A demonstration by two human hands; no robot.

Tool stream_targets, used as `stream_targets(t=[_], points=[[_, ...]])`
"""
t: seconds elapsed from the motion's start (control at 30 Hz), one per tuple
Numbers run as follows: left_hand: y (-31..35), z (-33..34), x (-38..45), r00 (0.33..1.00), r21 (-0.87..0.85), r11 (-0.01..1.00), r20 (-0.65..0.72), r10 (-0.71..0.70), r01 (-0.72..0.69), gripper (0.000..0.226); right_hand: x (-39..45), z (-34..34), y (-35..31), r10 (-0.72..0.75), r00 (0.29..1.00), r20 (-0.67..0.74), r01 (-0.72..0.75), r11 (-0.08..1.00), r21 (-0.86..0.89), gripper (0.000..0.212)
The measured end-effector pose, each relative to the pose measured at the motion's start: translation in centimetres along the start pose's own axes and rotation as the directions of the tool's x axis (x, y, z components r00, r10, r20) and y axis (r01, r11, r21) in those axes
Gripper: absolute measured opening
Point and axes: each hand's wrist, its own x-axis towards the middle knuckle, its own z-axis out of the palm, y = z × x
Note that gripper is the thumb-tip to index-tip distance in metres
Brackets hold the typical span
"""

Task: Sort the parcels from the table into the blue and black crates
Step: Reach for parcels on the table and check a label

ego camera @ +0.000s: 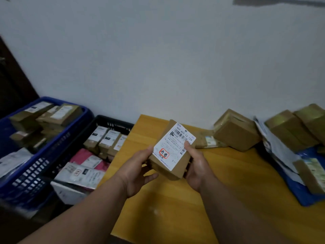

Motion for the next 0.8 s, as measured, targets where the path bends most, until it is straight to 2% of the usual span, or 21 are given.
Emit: stream_targets(t=[0.17, 0.33, 0.53, 0.63, 0.8], points=[[2.3, -6.5, -0.3, 0.999, -0.105, 0.994, -0.016, -0.036, 0.034, 0.034, 1.3, 6.5, 3.0, 0.043, 0.999, -0.002, -0.043, 0.999, -0.023, 0.064], [4.3, -10.7, 0.3, 0.997, -0.128, 0.992, -0.076, -0.012, 0.002, 0.03, 3.9, 11.2, 4.2, 0.148, 0.987, 0.058, -0.142, 0.985, -0.095, 0.044], [6.1, -15.8, 0.6, 0.975, -0.074, 0.997, -0.22, -0.002, -0.015, 0.034, 6.9, 16.5, 6.3, 0.368, 0.919, 0.14, -0.324, 0.909, -0.264, 0.044], [6.7, -18.6, 0.5, 0.958, -0.115, 0.993, -0.287, -0.031, -0.003, 0.037, 7.9, 18.9, 7.2, 0.443, 0.88, 0.174, -0.361, 0.859, -0.363, 0.041], [7.3, -23.1, 0.7, 0.932, -0.183, 0.982, -0.344, -0.112, 0.05, 0.038, 9.5, 22.9, 10.0, 0.555, 0.822, 0.132, -0.462, 0.783, -0.417, 0.044]])
